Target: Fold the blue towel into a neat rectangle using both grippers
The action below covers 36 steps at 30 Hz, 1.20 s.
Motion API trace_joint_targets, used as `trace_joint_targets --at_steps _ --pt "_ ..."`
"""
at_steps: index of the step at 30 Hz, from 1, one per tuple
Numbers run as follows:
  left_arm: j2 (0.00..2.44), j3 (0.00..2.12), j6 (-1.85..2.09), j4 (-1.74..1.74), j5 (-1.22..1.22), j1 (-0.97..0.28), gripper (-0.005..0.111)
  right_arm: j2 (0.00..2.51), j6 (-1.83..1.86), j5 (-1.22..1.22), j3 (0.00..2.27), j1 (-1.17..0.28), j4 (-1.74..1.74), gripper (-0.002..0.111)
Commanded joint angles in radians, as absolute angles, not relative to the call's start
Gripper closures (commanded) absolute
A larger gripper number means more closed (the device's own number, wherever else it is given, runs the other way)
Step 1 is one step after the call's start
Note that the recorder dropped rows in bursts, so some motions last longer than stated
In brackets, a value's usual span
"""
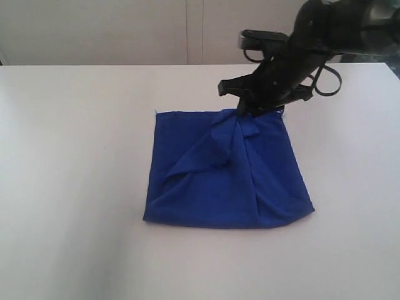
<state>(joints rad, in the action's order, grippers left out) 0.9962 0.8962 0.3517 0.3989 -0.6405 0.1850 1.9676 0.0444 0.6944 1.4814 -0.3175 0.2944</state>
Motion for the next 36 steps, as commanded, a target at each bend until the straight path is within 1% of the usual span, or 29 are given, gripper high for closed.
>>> trace_joint_targets --at_steps 1,7,12,30,32,35,36 --pt "0.988 0.894 0.346 0.409 -0.647 0.186 0.107 2.006 0.040 0.647 1.476 -0.261 0.286 0.079" --pt "0.988 0.894 0.346 0.409 -0.647 0.186 0.107 2.077 0.040 0.500 1.476 -0.259 0.286 0.079" --pt "0.988 0.894 0.346 0.409 -0.647 0.186 0.107 2.123 0.040 0.443 1.476 -0.257 0.284 0.079" --pt "0.988 0.894 0.346 0.409 -0.647 0.186 0.107 2.183 0.038 0.434 1.476 -0.239 0.258 0.079" --pt "0.988 0.894 0.346 0.409 -0.647 0.186 0.107 2.183 0.038 0.436 1.476 -0.239 0.260 0.080" --pt "0.988 0.894 0.346 0.409 -0.647 0.186 0.107 2.183 0.038 0.442 1.476 -0.239 0.274 0.086" --pt "0.988 0.894 0.346 0.409 -0.647 0.186 0.107 2.183 0.038 0.443 1.476 -0.239 0.284 0.090"
